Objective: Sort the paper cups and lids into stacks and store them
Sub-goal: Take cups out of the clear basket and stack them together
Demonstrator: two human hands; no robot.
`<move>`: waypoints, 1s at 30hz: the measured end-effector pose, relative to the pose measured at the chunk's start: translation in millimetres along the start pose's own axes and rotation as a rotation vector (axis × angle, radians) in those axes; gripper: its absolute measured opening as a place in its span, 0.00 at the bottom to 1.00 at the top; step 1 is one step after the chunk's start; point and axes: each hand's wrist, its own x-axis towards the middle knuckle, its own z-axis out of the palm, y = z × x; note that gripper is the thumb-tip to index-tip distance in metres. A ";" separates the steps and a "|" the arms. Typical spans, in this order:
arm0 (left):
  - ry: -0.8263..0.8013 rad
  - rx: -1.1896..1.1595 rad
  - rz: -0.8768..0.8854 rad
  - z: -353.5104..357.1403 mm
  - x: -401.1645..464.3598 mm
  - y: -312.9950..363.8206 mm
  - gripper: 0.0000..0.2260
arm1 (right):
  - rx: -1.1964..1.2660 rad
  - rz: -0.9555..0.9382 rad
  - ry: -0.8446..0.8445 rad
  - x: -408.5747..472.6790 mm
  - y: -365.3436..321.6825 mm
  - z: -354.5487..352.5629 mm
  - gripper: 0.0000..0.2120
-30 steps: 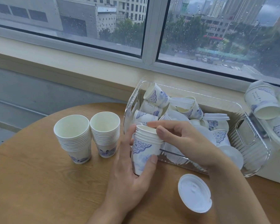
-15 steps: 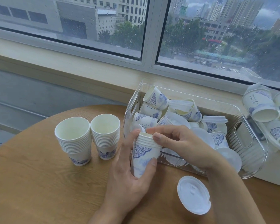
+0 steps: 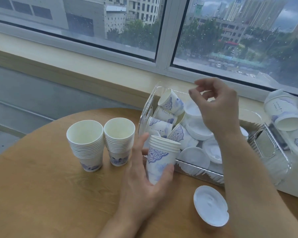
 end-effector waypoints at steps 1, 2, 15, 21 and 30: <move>0.002 -0.001 0.001 0.3 -0.1 0.2 0.37 | -0.050 -0.018 0.004 8.1 -0.4 5.0 0.09; 0.004 -0.001 0.002 0.6 0.3 0.1 0.37 | -0.113 -0.023 -0.033 15.4 2.3 11.0 0.11; 0.001 0.020 0.002 0.1 0.5 -0.8 0.37 | -0.582 0.078 -0.462 31.9 31.9 51.9 0.32; -0.004 0.020 0.004 0.6 1.0 -0.6 0.37 | -0.700 0.050 -0.451 25.5 33.8 58.3 0.32; -0.002 0.012 -0.008 1.2 0.7 0.0 0.37 | 0.028 0.117 -0.173 -7.8 -10.7 25.3 0.29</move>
